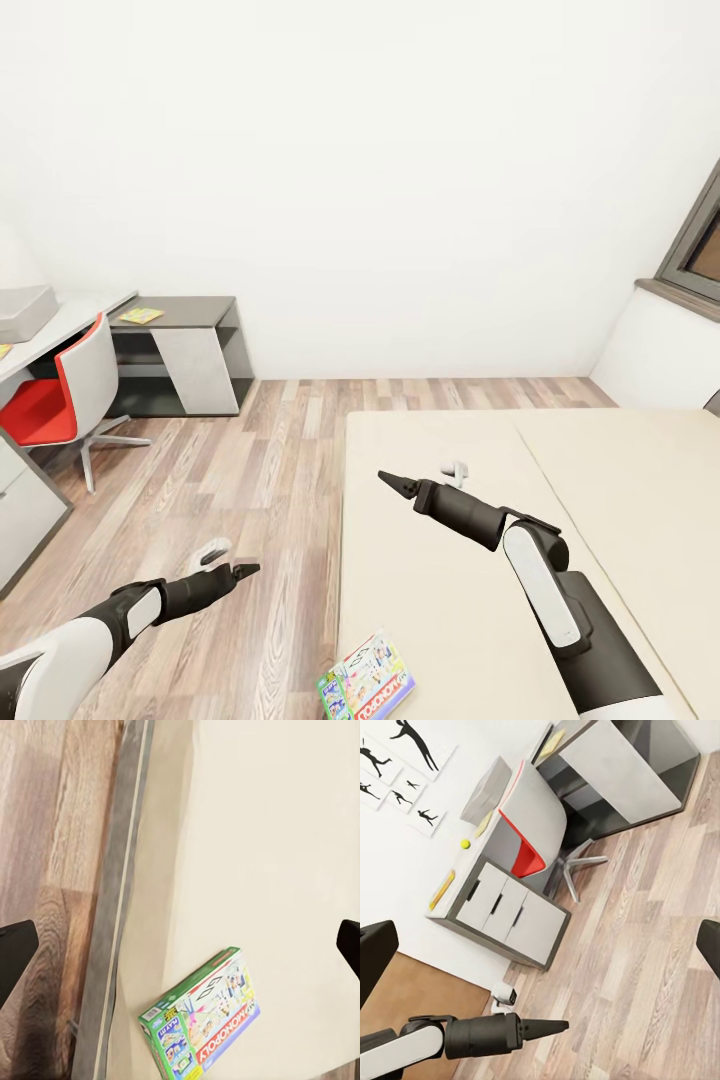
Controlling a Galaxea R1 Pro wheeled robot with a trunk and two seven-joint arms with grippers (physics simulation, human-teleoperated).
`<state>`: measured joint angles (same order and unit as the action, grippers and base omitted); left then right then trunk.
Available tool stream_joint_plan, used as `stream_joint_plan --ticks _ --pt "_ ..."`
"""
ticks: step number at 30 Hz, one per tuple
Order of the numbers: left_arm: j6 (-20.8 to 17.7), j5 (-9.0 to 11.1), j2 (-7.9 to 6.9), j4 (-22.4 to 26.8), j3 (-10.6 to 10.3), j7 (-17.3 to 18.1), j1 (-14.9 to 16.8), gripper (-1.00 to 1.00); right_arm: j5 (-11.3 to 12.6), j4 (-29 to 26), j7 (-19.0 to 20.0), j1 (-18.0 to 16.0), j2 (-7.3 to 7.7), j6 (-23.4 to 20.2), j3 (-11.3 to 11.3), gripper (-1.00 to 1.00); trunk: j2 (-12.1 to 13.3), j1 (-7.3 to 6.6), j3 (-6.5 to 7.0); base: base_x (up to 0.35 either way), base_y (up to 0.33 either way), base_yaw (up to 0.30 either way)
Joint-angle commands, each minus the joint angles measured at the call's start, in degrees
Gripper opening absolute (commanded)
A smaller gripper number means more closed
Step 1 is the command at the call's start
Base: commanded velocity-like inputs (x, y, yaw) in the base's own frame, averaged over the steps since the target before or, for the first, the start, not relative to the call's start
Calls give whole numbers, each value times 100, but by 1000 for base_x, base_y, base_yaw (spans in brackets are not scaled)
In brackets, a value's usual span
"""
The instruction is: Put all the toys in the child's room - the three board games (two on the bed and one on the table), the two jigsaw puzzles on the table, and the tennis ball on the table - inside the toy box on the table in the child's room.
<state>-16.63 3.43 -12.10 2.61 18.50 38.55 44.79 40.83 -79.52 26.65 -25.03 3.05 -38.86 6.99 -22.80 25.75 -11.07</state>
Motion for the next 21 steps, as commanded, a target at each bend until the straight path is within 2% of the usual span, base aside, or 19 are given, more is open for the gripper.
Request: stream_joint_plan --ticks 1,21 --pt "-60 38 -1 3 11 14 4 100 22 -2 -2 -5 3 -26 3 100 -12 3 -11 0 0 0" --pt "-128 98 -25 17 36 133 4 100 22 11 -5 -4 3 -24 -5 100 -12 3 -11 0 0 0"
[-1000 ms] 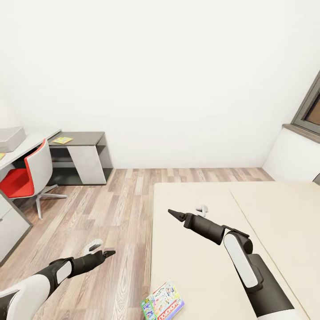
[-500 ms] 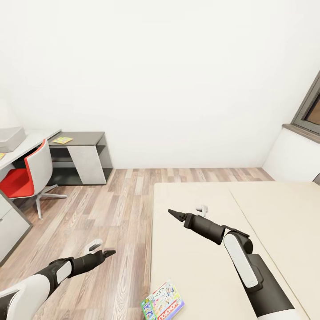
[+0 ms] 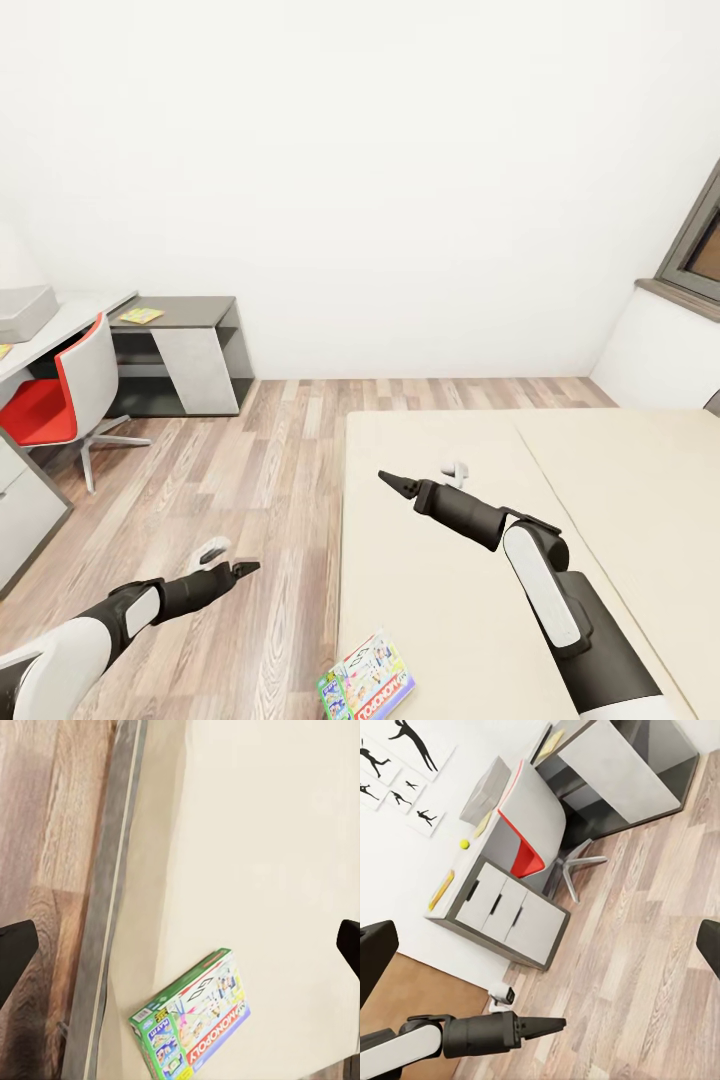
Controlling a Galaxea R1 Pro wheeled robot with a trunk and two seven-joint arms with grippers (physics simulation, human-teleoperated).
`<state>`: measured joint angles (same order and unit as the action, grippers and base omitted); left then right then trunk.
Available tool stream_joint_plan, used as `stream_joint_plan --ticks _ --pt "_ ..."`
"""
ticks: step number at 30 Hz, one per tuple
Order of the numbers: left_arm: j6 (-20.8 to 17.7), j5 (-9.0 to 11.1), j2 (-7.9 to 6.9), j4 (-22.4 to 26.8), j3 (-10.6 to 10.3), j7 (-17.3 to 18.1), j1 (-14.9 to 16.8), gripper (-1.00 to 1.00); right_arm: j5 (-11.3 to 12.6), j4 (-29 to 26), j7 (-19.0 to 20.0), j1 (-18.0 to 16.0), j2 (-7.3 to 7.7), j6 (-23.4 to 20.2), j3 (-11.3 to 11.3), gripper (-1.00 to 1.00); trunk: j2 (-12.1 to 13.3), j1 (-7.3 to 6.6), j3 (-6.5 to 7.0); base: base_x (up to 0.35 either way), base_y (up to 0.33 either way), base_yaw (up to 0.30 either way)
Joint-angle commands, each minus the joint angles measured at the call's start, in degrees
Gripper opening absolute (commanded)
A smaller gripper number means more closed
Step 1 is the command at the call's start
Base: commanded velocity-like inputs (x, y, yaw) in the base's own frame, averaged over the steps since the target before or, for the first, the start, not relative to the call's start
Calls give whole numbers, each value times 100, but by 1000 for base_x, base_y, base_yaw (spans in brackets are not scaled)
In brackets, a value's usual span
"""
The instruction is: Put all the toys in the child's room - the three board games (two on the bed and one on the table), the two jigsaw puzzles on the table, and the tennis ball on the table - inside the toy box on the table in the child's room.
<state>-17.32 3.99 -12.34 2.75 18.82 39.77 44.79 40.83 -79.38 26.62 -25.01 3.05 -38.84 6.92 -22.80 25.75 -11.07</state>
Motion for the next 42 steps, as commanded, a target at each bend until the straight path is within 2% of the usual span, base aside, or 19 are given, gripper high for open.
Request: stream_joint_plan --ticks 1,13,42 --pt "-60 42 -2 3 5 17 4 100 22 0 -2 -7 3 -24 2 100 -12 3 -11 0 0 0" --pt "-61 41 -2 6 8 155 4 100 22 18 -8 -5 -5 -10 2 100 -12 3 -11 0 0 0" --pt "-53 49 -10 8 8 155 4 100 10 46 -29 -7 -14 19 2 100 -12 3 -11 0 0 0"
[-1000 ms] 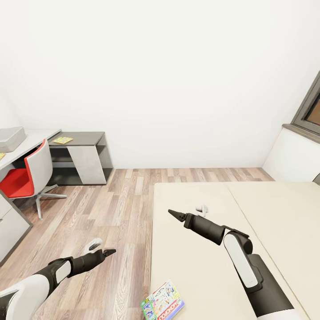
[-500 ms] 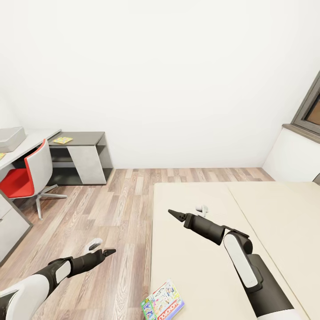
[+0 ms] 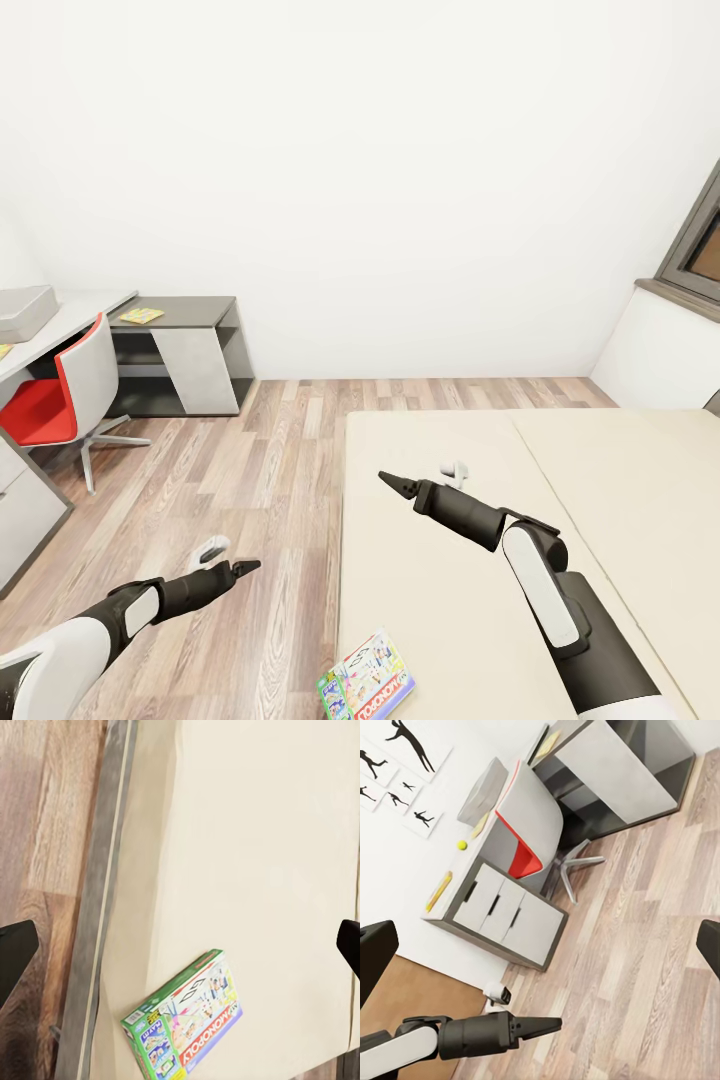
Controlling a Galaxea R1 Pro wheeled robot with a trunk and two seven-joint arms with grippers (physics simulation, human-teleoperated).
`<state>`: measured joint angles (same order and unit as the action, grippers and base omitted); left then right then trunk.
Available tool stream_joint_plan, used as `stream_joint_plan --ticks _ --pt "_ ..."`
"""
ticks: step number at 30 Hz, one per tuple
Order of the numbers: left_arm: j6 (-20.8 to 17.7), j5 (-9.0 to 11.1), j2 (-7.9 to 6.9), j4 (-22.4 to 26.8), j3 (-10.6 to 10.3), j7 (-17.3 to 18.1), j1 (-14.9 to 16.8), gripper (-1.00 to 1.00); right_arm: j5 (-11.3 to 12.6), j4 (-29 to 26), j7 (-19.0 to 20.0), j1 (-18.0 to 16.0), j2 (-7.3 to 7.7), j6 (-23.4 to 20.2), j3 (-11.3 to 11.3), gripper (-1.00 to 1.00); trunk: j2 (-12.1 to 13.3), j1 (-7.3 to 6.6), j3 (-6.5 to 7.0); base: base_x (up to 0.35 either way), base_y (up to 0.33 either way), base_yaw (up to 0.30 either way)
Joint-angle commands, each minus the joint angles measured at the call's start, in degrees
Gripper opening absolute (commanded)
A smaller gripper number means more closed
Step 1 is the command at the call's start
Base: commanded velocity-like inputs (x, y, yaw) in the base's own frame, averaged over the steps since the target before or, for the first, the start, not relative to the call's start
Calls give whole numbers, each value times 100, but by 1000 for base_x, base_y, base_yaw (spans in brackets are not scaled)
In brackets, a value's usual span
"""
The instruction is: Put all the toys in the child's room - the three board games (two on the bed and one on the table), the two jigsaw puzzles on the table, and the tennis ball on the table - inside the toy box on the table in the child's room.
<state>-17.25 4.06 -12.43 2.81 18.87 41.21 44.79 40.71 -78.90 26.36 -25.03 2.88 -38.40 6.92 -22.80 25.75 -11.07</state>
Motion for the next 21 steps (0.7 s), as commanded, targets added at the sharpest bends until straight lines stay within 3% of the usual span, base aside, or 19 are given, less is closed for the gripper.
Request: stream_joint_plan --ticks 1,14,17,21 --pt "-59 43 1 4 3 11 4 100 23 17 -1 -6 3 -20 2 100 -12 3 -11 0 0 0" --pt "-57 43 -7 6 5 17 4 100 23 156 -3 -5 -5 3 -75 100 -12 3 -11 0 0 0" --pt "-69 92 -5 105 39 92 103 100 68 58 -100 -103 -94 -43 24 100 -12 3 -11 0 0 0" --pt "-69 93 -1 113 39 81 160 100 60 19 -228 -213 -96 -42 29 100 -12 3 -11 0 0 0"
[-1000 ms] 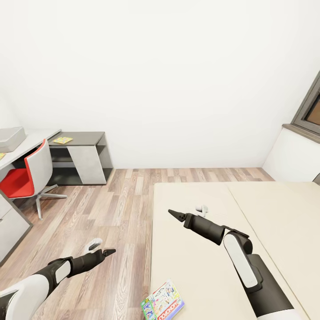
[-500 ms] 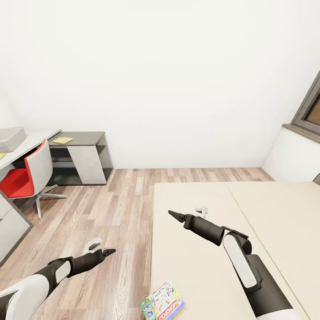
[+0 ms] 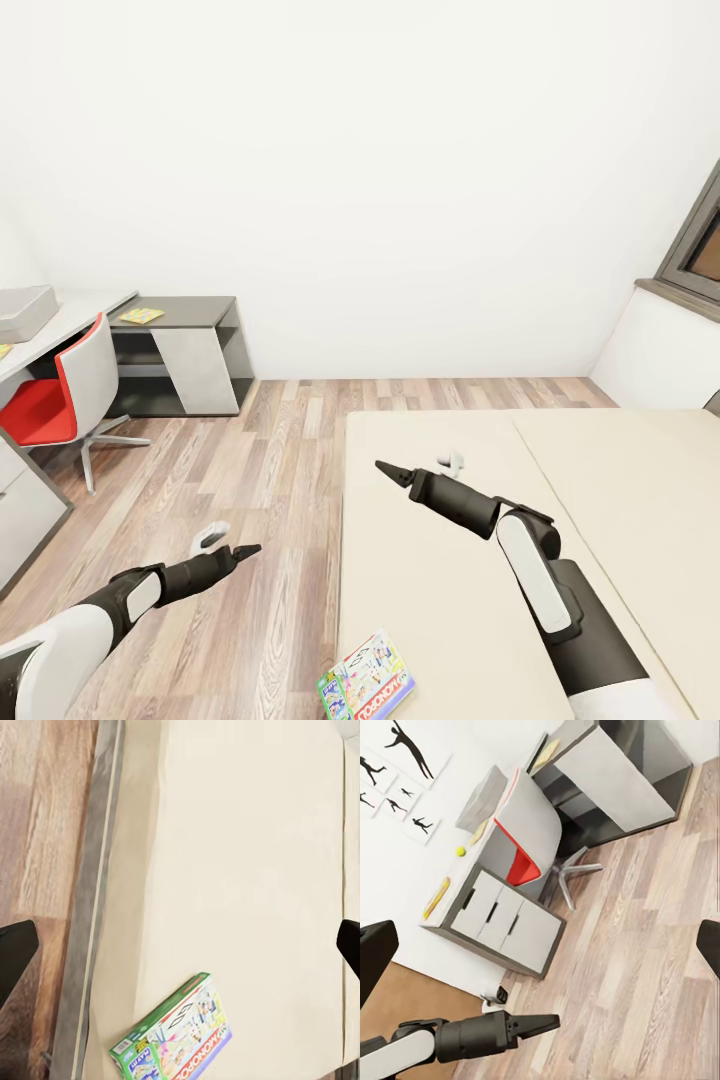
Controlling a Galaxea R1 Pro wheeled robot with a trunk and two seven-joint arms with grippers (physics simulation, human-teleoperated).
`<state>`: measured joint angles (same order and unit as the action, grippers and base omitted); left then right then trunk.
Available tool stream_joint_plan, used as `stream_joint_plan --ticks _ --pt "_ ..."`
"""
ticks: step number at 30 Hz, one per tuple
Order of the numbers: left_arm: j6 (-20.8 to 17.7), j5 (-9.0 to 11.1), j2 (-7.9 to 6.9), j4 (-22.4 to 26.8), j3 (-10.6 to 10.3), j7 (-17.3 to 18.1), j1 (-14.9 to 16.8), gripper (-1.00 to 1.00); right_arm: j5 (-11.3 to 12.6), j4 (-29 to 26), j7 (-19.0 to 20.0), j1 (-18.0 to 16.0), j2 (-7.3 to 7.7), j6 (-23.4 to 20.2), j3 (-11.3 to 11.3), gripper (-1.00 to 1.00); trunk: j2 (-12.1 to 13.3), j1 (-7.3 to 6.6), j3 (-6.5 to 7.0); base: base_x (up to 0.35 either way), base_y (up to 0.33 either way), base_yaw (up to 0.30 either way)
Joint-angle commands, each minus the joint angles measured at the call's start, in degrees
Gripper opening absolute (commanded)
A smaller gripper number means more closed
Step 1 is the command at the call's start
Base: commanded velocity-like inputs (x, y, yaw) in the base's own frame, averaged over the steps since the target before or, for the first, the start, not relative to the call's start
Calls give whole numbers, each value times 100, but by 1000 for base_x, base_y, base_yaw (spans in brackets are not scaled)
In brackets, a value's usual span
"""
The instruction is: Put all the toys in the child's room - the three board games (two on the bed and one on the table), the two jigsaw puzzles on the table, and the tennis ball on the table - inside the toy box on the table in the child's room.
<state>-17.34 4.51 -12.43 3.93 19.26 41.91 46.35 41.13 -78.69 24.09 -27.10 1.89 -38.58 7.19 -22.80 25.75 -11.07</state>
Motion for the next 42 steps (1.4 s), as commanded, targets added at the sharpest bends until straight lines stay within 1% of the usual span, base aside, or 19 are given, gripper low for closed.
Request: stream_joint_plan --ticks 1,4,7,16,21,29,35,36,41,42 --pt "-59 48 2 1 0 5 4 100 14 8 -34 -6 1 -24 -5 100 -12 3 -11 0 0 0" --pt "-59 47 39 2 17 -9 17 100 11 105 -130 92 -62 -27 -41 100 -12 3 -11 0 0 0" --pt "-60 48 49 2 22 -14 21 100 8 202 -226 189 -81 -27 -64 100 -12 3 -11 0 0 0" --pt "-55 43 56 2 25 -16 23 100 1 492 -516 230 -92 -67 -102 100 -12 3 -11 0 0 0" --pt "-51 42 57 2 25 -16 23 100 -6 653 -677 231 -92 -227 -132 100 -12 3 -11 0 0 0" --pt "-50 41 57 2 25 -24 24 100 -13 911 -934 238 -97 -481 -382 100 -12 3 -11 0 0 0" --pt "-48 41 57 2 25 -25 24 100 -27 1104 -1127 239 -98 -672 -413 100 -12 3 -11 0 0 0" --pt "-47 41 57 2 25 -25 24 100 -29 1529 -4308 239 -97 -705 -413 100 -12 3 -11 0 0 0" --pt "-45 41 57 2 25 -21 24 100 -42 1722 -4349 216 -93 -725 -413 100 -12 3 -11 0 0 0" --pt "-43 41 57 2 25 -19 24 100 -46 1832 -4359 201 -93 -723 -413 100 -12 3 -11 0 0 0"
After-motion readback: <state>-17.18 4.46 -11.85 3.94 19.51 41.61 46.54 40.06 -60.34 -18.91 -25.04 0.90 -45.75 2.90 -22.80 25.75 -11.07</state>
